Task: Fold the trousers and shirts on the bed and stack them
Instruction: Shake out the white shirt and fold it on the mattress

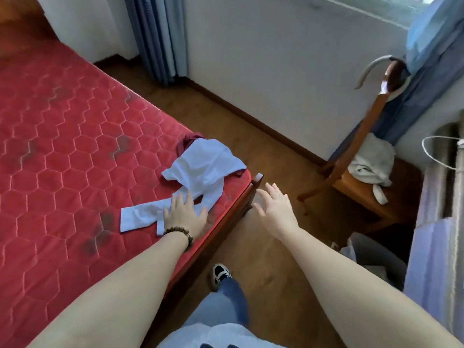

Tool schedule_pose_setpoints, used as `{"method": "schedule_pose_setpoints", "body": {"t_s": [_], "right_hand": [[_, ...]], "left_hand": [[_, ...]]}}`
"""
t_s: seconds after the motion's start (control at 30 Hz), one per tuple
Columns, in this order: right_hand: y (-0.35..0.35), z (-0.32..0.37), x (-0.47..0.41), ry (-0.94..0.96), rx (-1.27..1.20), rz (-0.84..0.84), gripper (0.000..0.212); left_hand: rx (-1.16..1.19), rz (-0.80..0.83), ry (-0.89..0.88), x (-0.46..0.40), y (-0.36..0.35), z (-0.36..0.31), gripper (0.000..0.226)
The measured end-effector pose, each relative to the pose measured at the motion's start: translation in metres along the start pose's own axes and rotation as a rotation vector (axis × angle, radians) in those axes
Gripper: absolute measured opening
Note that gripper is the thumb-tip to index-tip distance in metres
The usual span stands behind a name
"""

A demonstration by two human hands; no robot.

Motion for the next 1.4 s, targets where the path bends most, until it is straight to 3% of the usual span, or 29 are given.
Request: {"method": "schedule_pose_setpoints", "body": {"t_s": [0.23, 0.6, 0.83, 1.0, 1.1, 1.23, 1.3, 1.4], "right_hand": [[-0.032, 0.047, -0.145, 0.206, 0.028, 0.145, 0.048], [-0.118, 0.106, -0.253, 0.492, 0.061, 0.468, 0.048], [-0.195, 0.117, -0.328, 0.661, 0.127, 0.608, 0.048], [-0.284, 0.118, -0.38, 0.753, 0.16, 0.624, 0.06], [-0.341, 0.118, -0.408, 0.867, 0.235, 0.564, 0.081], [-0.403, 0.117, -0.42, 0.911, 0.286, 0.605, 0.105], [-0.423, 0.11, -0.417, 0.936, 0.316, 0.562, 0.103], [-0.438, 0.102, -0.413, 0.972, 0.33, 0.41, 0.077]], "left_hand": [[0.057, -0.009, 0.204, -0.104, 0.004, 0.007, 0.073], [0.09, -0.052, 0.599, -0.145, -0.019, 0.044, 0.072], [0.119, -0.043, 0.751, -0.196, -0.076, 0.045, 0.072], [0.175, -0.04, 0.776, -0.249, -0.151, 0.059, 0.075], [0.18, -0.072, 0.773, -0.281, -0.201, 0.077, 0.082], [0.159, -0.112, 0.739, -0.316, -0.252, 0.104, 0.101], [0.163, -0.142, 0.687, -0.33, -0.269, 0.115, 0.108], [0.211, -0.232, 0.618, -0.344, -0.282, 0.124, 0.102]]}}
Point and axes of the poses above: each hand's wrist, its own x-axis away from the middle knuckle, its own y-axis out of the back of the hand, z = x × y, the point moved 2 cm from there along -x, towards the middle knuckle, and after that the axes turned 13 degrees about -z, right-handed, at the moved point
